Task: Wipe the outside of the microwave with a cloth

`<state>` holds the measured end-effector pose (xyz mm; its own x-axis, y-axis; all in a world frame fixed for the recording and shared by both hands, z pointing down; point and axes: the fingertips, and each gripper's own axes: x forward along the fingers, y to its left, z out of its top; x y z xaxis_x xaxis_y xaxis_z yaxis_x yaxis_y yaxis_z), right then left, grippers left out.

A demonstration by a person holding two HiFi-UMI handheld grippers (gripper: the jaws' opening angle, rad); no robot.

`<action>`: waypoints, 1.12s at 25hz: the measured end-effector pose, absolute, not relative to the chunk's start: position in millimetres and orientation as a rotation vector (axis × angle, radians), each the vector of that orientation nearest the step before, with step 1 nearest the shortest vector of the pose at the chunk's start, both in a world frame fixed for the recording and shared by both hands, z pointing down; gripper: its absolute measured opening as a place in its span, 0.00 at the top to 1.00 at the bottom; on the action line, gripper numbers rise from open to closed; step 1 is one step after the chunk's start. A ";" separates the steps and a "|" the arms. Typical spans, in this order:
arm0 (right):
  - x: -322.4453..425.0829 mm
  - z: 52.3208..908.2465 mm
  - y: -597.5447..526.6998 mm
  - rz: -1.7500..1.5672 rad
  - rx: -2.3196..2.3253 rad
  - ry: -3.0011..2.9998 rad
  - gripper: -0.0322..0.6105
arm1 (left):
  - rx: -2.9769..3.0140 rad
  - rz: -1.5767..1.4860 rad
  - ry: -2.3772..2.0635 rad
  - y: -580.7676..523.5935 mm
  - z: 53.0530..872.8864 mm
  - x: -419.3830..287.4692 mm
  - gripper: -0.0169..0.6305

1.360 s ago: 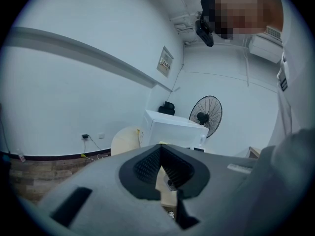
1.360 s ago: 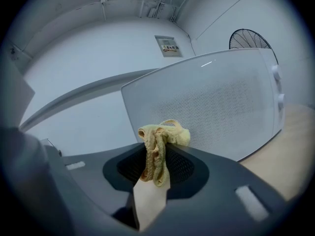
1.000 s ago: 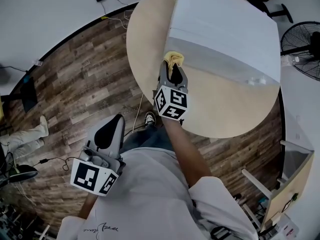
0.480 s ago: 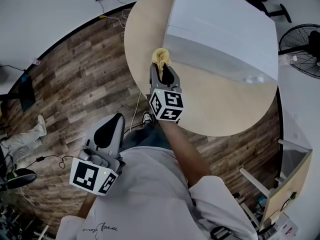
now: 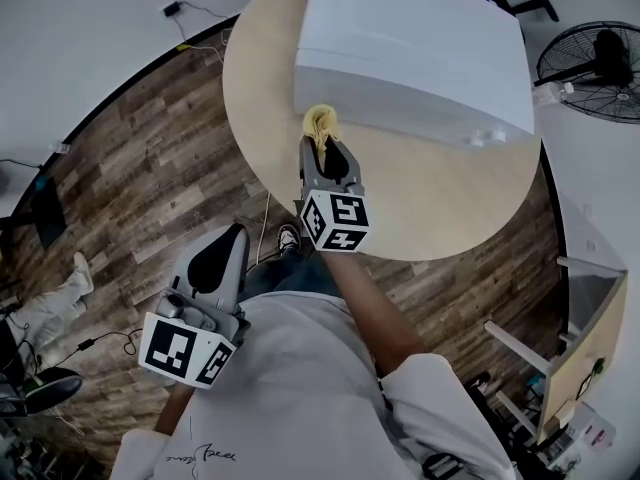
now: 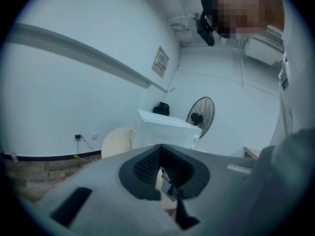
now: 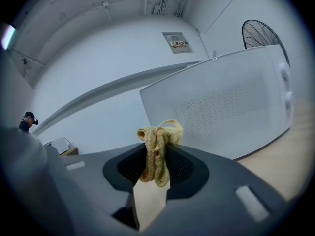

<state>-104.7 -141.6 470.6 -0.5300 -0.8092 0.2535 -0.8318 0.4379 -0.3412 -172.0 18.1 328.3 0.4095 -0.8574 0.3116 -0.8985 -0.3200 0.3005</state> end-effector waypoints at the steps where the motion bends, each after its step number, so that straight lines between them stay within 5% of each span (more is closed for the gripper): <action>1: -97.2 470.7 -141.0 0.671 1.512 -2.610 0.76 | 2.257 0.132 -1.488 17.3 327.4 -167.9 0.98; 28: 143.7 494.5 -170.7 0.706 2.064 -2.212 0.76 | 2.440 0.188 -1.192 -35.4 322.3 -53.1 0.98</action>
<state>143.7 -170.7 494.5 -0.1167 -0.9379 0.3268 -0.9537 0.0140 -0.3003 -53.1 -35.4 322.3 0.6238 -0.7230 0.2969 -0.7793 -0.5463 0.3071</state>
